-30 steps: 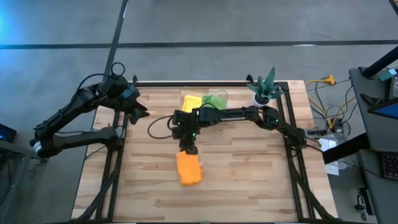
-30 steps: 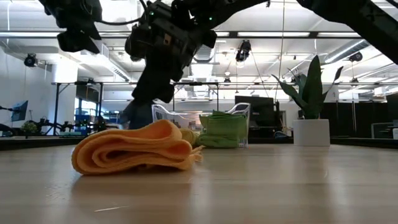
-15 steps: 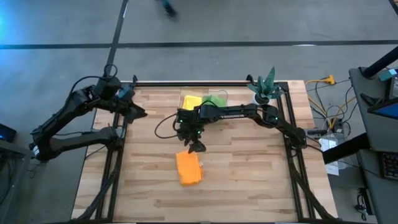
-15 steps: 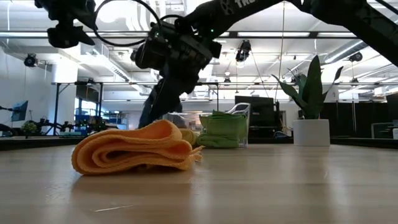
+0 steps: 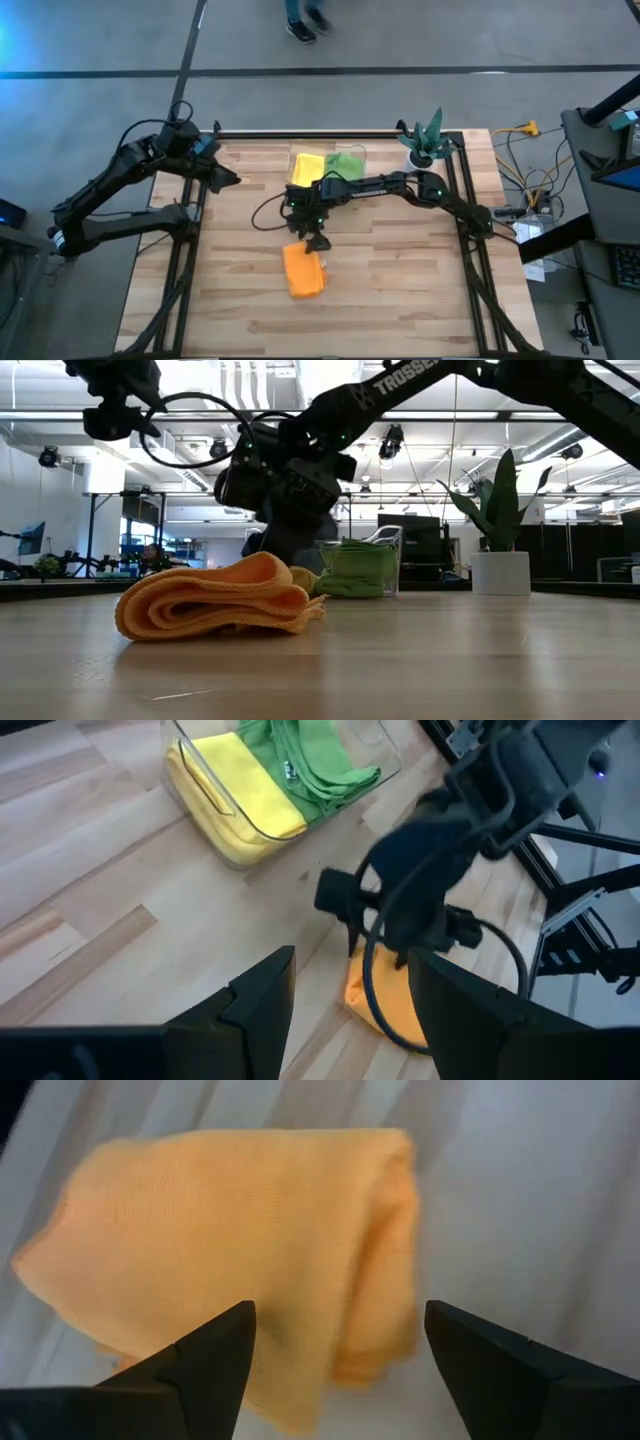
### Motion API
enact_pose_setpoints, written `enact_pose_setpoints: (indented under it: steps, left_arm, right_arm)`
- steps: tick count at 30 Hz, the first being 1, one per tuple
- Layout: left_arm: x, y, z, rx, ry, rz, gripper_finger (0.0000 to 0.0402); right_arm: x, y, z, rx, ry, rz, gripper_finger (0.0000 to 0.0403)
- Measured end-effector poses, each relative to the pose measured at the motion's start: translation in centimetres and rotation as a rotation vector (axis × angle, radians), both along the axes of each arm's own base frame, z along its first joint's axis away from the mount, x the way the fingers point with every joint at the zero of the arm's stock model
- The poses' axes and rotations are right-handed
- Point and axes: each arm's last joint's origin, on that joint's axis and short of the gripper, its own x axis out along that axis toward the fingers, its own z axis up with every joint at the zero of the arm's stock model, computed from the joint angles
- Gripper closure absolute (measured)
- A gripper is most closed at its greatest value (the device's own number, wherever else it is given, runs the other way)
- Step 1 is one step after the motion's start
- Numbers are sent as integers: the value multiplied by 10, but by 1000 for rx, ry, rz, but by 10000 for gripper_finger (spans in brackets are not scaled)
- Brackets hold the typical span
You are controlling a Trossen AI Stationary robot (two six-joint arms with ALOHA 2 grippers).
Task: Fold microfiber towels
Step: Put the folded orange microfiber towel into the transparent bin
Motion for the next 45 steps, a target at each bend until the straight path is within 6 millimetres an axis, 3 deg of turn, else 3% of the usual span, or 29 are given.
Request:
enact_pose_setpoints:
  steps: [7, 11, 16, 21, 24, 28, 33, 39, 45]
  left_arm:
    - [5, 4, -2, -27, 12, 13, 222]
    - [8, 6, -3, -30, 16, 14, 222]
    - [11, 8, -4, -37, 24, 13, 222]
    - [13, 9, -3, -25, 7, 8, 222]
    - [15, 10, -2, -15, -8, 6, 222]
    - [15, 10, -2, -15, -6, 6, 222]
    - [15, 10, -2, -13, -6, 4, 222]
    - [15, 10, -2, -7, -6, 0, 222]
    - [16, 11, -2, 13, -3, -13, 222]
  right_arm:
    - [0, 17, -7, 18, 13, 26, 123]
    - [-2, 25, -17, 1, 10, 8, 153]
    - [-7, 24, -29, 14, 25, -29, 237]
    - [-7, 17, -30, 40, 45, -46, 362]
    - [-5, 12, -25, 74, 54, -58, 384]
    - [3, 2, -5, 61, 31, -77, 390]
    - [6, -18, 52, -4, -82, -84, 392]
    - [-5, -46, 98, -110, -134, -110, 393]
    - [-24, -86, 148, -239, -203, -178, 393]
